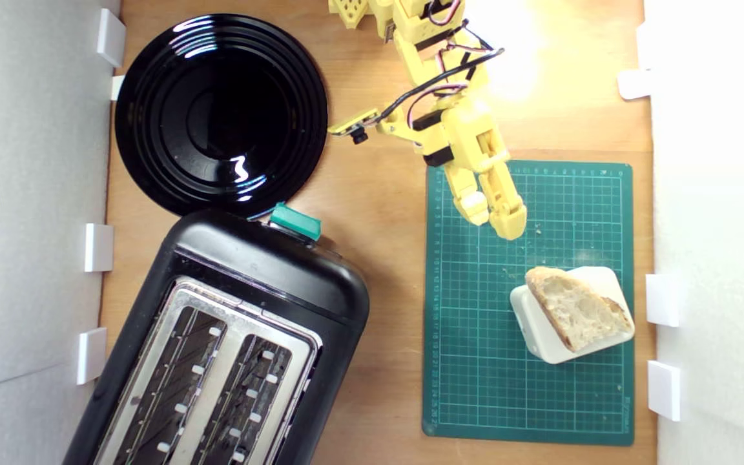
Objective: Pick bread and place in toaster
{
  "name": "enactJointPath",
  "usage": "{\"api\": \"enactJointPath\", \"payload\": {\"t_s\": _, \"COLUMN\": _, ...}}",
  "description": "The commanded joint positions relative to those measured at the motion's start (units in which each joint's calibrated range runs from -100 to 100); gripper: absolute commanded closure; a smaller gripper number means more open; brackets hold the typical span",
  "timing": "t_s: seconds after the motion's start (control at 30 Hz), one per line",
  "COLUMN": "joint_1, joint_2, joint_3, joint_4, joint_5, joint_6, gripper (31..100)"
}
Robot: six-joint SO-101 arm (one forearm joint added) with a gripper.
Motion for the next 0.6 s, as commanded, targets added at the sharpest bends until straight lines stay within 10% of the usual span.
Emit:
{"api": "enactJointPath", "payload": {"t_s": 0.0, "joint_1": -0.26, "joint_2": 1.32, "joint_3": -4.72, "joint_4": 0.34, "joint_5": -2.04, "joint_6": -0.24, "gripper": 43.4}}
{"api": "enactJointPath", "payload": {"t_s": 0.57, "joint_1": -2.36, "joint_2": 10.22, "joint_3": -17.34, "joint_4": 0.34, "joint_5": -2.04, "joint_6": -0.03, "gripper": 43.3}}
